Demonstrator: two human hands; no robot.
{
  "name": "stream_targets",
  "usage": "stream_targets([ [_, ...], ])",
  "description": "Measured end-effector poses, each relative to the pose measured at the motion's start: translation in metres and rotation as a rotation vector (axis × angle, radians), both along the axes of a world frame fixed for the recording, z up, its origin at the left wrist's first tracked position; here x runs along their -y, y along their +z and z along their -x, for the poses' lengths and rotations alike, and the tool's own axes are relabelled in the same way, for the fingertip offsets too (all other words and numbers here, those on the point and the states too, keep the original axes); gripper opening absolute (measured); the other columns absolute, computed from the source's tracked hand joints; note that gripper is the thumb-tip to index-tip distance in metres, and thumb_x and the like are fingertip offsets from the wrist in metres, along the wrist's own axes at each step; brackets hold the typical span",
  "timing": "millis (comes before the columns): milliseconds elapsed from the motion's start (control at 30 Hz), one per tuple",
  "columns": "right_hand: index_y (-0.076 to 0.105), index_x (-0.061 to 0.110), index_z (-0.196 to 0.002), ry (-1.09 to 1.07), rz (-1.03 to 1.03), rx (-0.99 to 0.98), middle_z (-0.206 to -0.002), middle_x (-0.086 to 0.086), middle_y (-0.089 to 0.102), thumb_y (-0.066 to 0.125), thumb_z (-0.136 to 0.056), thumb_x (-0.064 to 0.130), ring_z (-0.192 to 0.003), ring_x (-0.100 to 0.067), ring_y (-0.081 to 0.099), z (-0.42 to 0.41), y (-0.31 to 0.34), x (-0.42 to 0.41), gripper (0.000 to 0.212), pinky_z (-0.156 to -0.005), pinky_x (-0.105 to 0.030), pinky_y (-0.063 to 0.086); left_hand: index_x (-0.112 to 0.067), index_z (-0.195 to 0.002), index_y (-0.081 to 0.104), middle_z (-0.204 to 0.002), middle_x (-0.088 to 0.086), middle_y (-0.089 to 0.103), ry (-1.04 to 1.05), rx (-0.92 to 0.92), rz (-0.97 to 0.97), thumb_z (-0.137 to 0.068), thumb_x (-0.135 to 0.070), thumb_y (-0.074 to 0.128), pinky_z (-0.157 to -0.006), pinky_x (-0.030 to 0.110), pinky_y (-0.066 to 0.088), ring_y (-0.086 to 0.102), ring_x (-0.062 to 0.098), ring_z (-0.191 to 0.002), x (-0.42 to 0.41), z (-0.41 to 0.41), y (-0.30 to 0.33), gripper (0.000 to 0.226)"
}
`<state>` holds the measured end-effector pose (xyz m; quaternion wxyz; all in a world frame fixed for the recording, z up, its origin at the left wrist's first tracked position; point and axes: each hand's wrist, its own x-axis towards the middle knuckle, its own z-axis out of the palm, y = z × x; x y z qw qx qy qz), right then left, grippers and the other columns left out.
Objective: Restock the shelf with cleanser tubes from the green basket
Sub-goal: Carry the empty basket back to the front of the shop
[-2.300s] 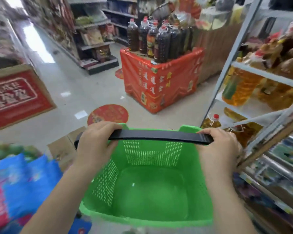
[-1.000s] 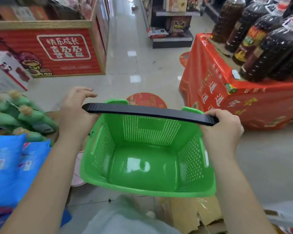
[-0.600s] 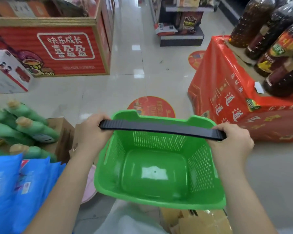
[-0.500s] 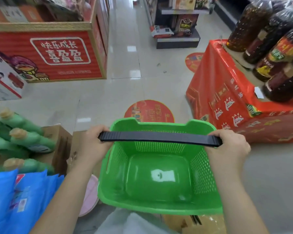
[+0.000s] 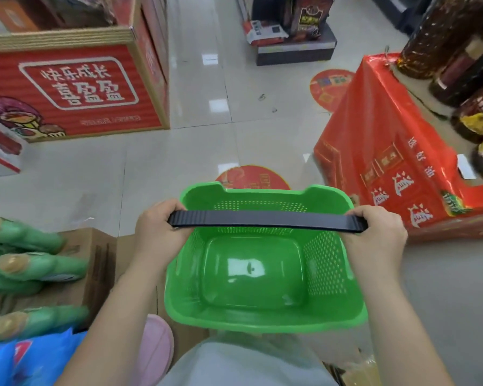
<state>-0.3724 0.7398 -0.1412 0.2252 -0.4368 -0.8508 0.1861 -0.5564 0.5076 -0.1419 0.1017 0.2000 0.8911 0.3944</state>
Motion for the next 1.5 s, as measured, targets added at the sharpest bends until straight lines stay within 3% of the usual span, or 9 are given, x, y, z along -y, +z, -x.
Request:
stream_targets([
  [333, 0.067, 0.014, -0.07, 0.173, 0.143, 0.01, -0.06, 0.018, 0.044, 0.071, -0.068, -0.001, -0.074, -0.031, 0.053, 0.111, -0.003, -0.109, 0.016, -0.073, -0.052, 0.045, -0.023, -0.061, 0.053, -0.057, -0.005, 0.05, 0.17, -0.036, 0.043, -0.071, -0.001, 0.072, -0.051, 0.026, 0.027, 0.042, 0.009, -0.055, -0.086, 0.08, 0.005, 0.031],
  [467, 0.06, 0.021, -0.069, 0.239, 0.152, 0.047, -0.06, 0.021, 0.041, 0.071, -0.071, 0.003, -0.073, -0.023, 0.049, 0.154, 0.003, -0.152, 0.022, -0.075, -0.045, 0.044, -0.044, -0.066, 0.055, -0.063, -0.011, 0.055, 0.149, -0.104, 0.041, -0.07, -0.009, 0.074, -0.054, 0.018, 0.032, 0.038, 0.014, -0.056, -0.122, 0.123, 0.006, 0.04],
  [533, 0.056, 0.024, -0.071, 0.257, 0.165, 0.07, -0.061, 0.021, 0.04, 0.071, -0.073, 0.005, -0.074, -0.018, 0.045, 0.175, 0.004, -0.171, 0.024, -0.077, -0.043, 0.043, -0.035, -0.058, 0.05, -0.06, -0.006, 0.051, 0.15, -0.126, 0.064, -0.07, -0.007, 0.073, -0.052, 0.01, 0.03, 0.039, 0.01, -0.06, -0.14, 0.145, 0.004, 0.038],
  [767, 0.049, 0.025, -0.066, 0.23, 0.191, 0.148, -0.063, 0.018, 0.04, 0.072, -0.074, 0.011, -0.074, -0.02, 0.045, 0.24, -0.02, -0.216, 0.028, -0.074, -0.042, 0.041, -0.016, -0.066, 0.055, -0.059, -0.005, 0.045, 0.052, -0.092, 0.157, -0.073, -0.005, 0.073, -0.051, 0.018, 0.03, 0.04, 0.021, -0.06, -0.184, 0.22, -0.02, 0.023],
  [867, 0.042, 0.03, -0.059, 0.187, 0.22, 0.227, -0.063, 0.013, 0.042, 0.071, -0.074, 0.012, -0.08, -0.026, 0.05, 0.266, -0.036, -0.224, 0.037, -0.089, -0.053, 0.04, -0.015, -0.062, 0.052, -0.056, -0.004, 0.042, -0.027, -0.039, 0.186, -0.072, -0.008, 0.075, -0.052, 0.023, 0.028, 0.041, 0.023, -0.06, -0.197, 0.254, -0.037, 0.026],
  [1000, 0.042, 0.027, -0.061, 0.099, 0.263, 0.42, -0.074, 0.007, 0.049, 0.066, -0.079, 0.009, -0.084, -0.02, 0.042, 0.295, -0.061, -0.235, 0.035, -0.105, -0.065, 0.015, -0.021, -0.056, 0.042, -0.054, -0.002, 0.04, -0.12, 0.081, 0.25, -0.073, -0.012, 0.074, -0.05, 0.027, 0.027, 0.037, 0.018, -0.055, -0.213, 0.294, -0.067, 0.038],
  [1133, 0.04, 0.025, -0.059, 0.107, 0.34, 0.564, -0.066, 0.006, 0.049, 0.063, -0.078, 0.007, -0.084, -0.026, 0.05, 0.337, -0.099, -0.252, 0.035, -0.104, -0.062, 0.022, -0.025, -0.055, 0.042, -0.058, -0.004, 0.044, -0.234, 0.208, 0.333, -0.074, -0.02, 0.075, -0.05, 0.027, 0.028, 0.041, 0.016, -0.058, -0.232, 0.341, -0.111, 0.038],
  [1267, 0.052, 0.017, -0.077, 0.237, 0.243, 0.811, -0.074, 0.001, 0.052, 0.06, -0.081, 0.009, -0.083, -0.026, 0.052, 0.369, -0.15, -0.27, 0.011, -0.11, -0.055, 0.012, -0.023, -0.059, 0.043, -0.059, -0.002, 0.045, -0.327, 0.306, 0.428, -0.074, -0.025, 0.075, -0.051, 0.029, 0.029, 0.043, 0.016, -0.058, -0.249, 0.373, -0.168, 0.035],
  [1500, 0.058, 0.012, -0.089, 0.378, 0.291, 0.945, -0.084, -0.004, 0.059, 0.063, -0.082, 0.018, -0.092, -0.031, 0.057, 0.407, -0.268, -0.315, 0.01, -0.109, -0.055, 0.019, -0.016, -0.079, 0.056, -0.069, -0.001, 0.05, -0.423, 0.394, 0.609, -0.076, -0.034, 0.073, -0.057, 0.03, 0.036, 0.052, 0.023, -0.07, -0.279, 0.396, -0.279, 0.025],
])
